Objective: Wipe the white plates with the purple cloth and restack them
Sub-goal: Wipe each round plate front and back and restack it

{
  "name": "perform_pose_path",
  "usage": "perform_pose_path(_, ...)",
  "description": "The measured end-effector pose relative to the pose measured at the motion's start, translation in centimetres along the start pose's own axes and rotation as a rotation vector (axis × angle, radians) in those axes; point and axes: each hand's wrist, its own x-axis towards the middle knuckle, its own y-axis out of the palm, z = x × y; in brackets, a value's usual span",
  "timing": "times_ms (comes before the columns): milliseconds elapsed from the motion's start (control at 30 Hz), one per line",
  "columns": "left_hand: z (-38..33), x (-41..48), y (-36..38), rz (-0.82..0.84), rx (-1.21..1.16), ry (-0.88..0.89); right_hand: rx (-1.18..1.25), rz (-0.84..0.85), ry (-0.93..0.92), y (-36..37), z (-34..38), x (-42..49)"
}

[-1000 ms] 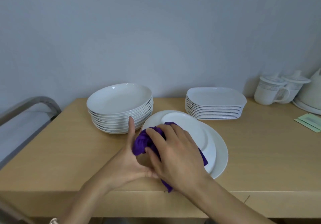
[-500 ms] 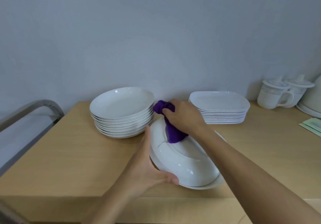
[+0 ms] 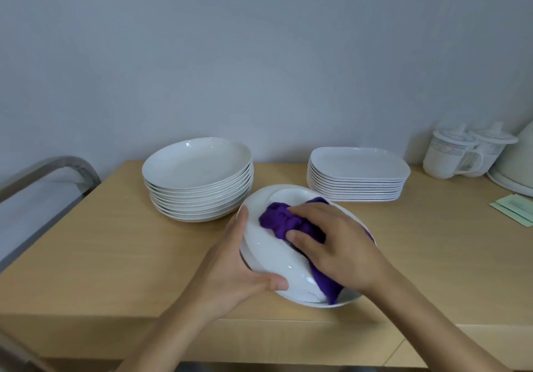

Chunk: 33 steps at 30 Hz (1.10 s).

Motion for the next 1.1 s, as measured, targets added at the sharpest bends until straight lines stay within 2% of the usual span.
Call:
perform_pose_path(67,-0.2,-0.1,0.0,0.021,-0.008,0.028,0.035,0.04,-0.039,0.8,0.6,1.0)
perform_pose_path(167,-0.6,-0.3,-0.1,0.029,0.011,0.096,0.049,0.011,-0.03,1.4,0.5,3.2)
perform_pose_path(367,-0.5,-0.4,-0.3,0.007,0.05,-0.019,-0.042,-0.092,0.168,1.0,-1.5,4.7)
perform_pose_path(467,-1.0,-0.6,-0.3,-0.001,0.043,0.012,-0.091,-0.099,0.22,0.2,-2.5,2.7)
perform_pose_path(633,-1.1,-0.6,-0.1,0.005,0.022,0.015,-0.077,-0.03,0.113,-0.6,-1.2,-0.8)
perform_pose_path(733,-0.8,-0.6,0.0,0.012,0.022,-0.047,-0.052,0.028,0.027,0.1,0.4,-0.7)
perform_pose_path(833,-1.0,-0.7,0.0,0.019,0.031,-0.032,-0.033,0.014,0.033,0.9,0.9,0.9)
perform_pose_path(900,-0.9,-0.8,-0.1,0.025,-0.02,0.011,-0.036,-0.021,0.074,1.3,0.9,2.0)
perform_pose_path(1000,-1.0,-0.8,-0.1,0.017,-0.237,0.032,-0.043,-0.063,0.159,1.4,0.2,2.8)
perform_pose_path(1100,-1.9,-0.7,-0.1,-0.182,-0.535,-0.098,-0.032,-0.099,0.231,0.8,-0.5,2.6)
